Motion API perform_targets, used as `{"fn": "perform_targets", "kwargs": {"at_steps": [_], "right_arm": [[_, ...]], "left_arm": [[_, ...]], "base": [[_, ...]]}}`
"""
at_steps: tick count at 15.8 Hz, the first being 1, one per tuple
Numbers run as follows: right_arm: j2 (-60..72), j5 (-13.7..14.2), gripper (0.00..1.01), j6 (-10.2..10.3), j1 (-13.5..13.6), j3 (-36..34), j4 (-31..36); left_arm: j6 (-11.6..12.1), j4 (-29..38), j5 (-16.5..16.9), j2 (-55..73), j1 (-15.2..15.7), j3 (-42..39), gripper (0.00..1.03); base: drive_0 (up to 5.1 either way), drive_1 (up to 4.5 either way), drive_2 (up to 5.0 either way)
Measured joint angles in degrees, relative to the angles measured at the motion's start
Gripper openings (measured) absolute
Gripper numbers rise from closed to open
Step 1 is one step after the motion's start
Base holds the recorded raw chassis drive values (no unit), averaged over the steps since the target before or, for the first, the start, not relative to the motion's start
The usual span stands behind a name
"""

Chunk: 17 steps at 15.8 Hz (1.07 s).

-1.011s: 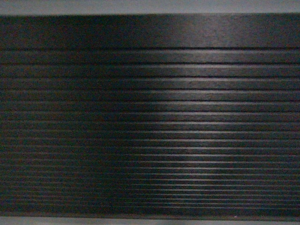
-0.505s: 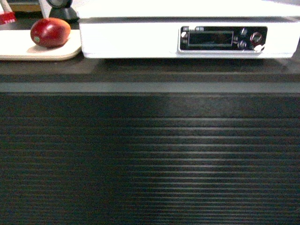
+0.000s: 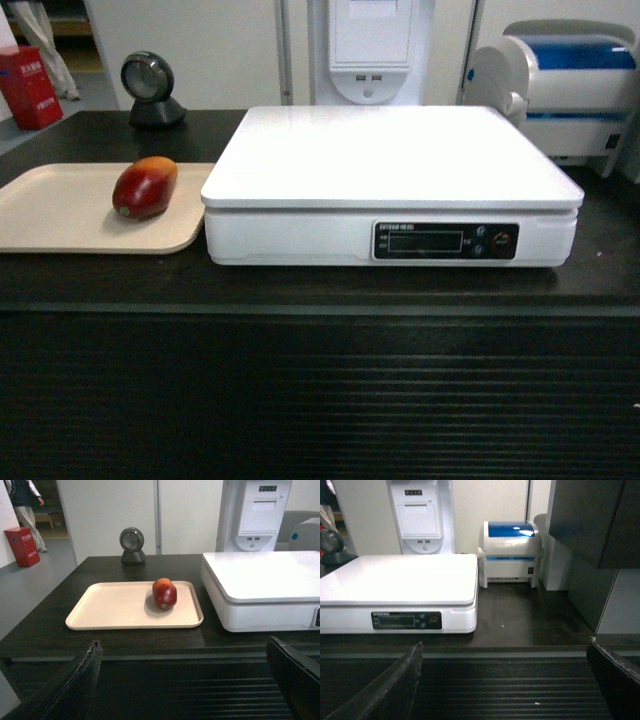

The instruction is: Place dark red mango on scale at checkout

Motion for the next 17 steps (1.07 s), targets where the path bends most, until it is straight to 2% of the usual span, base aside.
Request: {"fn": "perform_targets", "kwargs": {"at_steps": [17], "right_arm": [[0.00, 0.00, 0.98, -0.04, 0.00, 0.00, -0.04]], "left_arm": [[0.00, -0.02, 0.04, 0.02, 0.00, 0.00, 0.98]], "base": [[0.0, 0.00, 0.0]]}}
